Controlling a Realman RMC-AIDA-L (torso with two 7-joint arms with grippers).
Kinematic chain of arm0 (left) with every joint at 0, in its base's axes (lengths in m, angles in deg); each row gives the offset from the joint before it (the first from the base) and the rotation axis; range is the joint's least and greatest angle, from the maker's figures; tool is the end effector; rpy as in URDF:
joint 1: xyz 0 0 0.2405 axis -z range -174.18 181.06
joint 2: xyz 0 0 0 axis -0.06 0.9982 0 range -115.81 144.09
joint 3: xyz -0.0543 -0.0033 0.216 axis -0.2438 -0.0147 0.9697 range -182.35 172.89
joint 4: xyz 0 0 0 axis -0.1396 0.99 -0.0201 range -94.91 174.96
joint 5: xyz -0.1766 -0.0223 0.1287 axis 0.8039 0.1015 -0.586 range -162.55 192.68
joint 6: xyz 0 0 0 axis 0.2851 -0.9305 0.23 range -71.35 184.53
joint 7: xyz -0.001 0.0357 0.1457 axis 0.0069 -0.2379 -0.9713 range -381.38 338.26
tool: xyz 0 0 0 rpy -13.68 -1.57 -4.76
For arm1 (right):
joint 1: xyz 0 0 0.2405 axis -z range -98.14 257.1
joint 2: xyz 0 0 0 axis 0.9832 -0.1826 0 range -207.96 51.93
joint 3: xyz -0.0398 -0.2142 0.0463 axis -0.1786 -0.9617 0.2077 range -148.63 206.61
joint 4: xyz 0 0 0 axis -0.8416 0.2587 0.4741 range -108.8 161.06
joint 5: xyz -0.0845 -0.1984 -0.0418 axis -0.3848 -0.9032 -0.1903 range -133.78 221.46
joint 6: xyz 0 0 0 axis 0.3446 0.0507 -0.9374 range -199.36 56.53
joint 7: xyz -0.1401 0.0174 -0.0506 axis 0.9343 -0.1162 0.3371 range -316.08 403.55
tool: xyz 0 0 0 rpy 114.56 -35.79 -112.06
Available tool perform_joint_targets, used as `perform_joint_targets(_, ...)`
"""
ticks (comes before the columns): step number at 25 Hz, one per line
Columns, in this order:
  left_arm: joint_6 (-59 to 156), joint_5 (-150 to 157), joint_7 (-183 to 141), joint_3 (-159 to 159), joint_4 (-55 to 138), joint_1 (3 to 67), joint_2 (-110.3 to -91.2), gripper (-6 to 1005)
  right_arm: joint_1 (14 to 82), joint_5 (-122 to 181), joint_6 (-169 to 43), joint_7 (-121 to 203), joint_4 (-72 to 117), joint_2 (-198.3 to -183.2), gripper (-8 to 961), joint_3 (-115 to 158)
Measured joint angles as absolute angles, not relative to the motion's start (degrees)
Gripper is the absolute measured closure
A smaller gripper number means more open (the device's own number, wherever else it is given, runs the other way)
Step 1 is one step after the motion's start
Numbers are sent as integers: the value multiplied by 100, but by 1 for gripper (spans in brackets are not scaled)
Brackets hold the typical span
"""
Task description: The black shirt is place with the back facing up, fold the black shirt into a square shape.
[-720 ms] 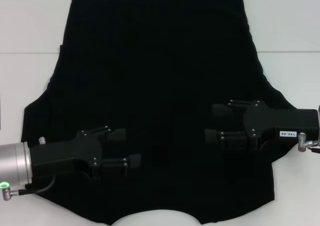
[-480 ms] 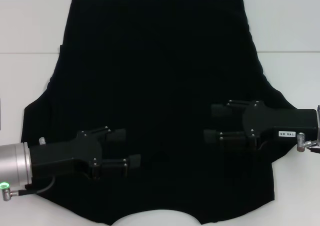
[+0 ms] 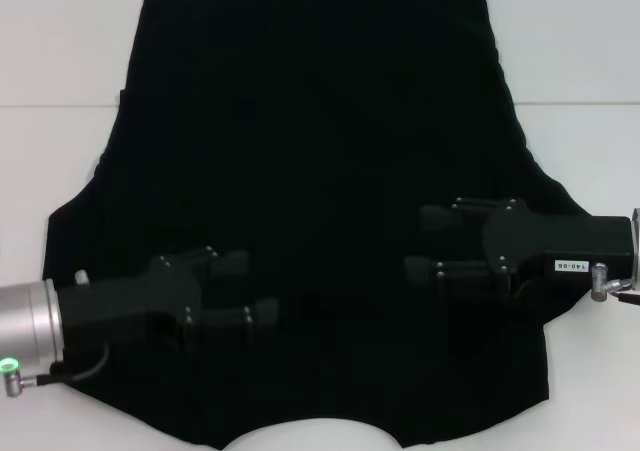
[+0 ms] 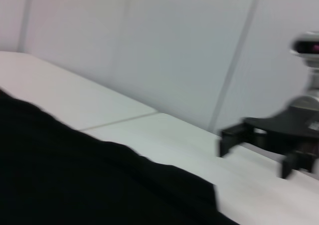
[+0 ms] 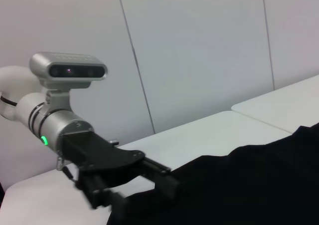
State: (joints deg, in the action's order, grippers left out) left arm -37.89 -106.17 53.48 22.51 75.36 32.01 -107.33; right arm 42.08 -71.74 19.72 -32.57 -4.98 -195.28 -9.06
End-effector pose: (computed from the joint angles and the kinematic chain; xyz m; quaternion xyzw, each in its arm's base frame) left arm -0.2571 0.2991 0.0055 -0.9200 -0.2417 -0.2802 0.1290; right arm 0.2119 0.3400 0.0036 -0.9475 0.1713 0.2557 0.0865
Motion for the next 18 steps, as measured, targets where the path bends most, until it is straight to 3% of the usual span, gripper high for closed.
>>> perform_joint_targets(18, -1940, -10760, 8009, 1149, 8448, 3027, -10619, 113, 3999, -6931, 1678, -3226, -482, -19600, 115, -890)
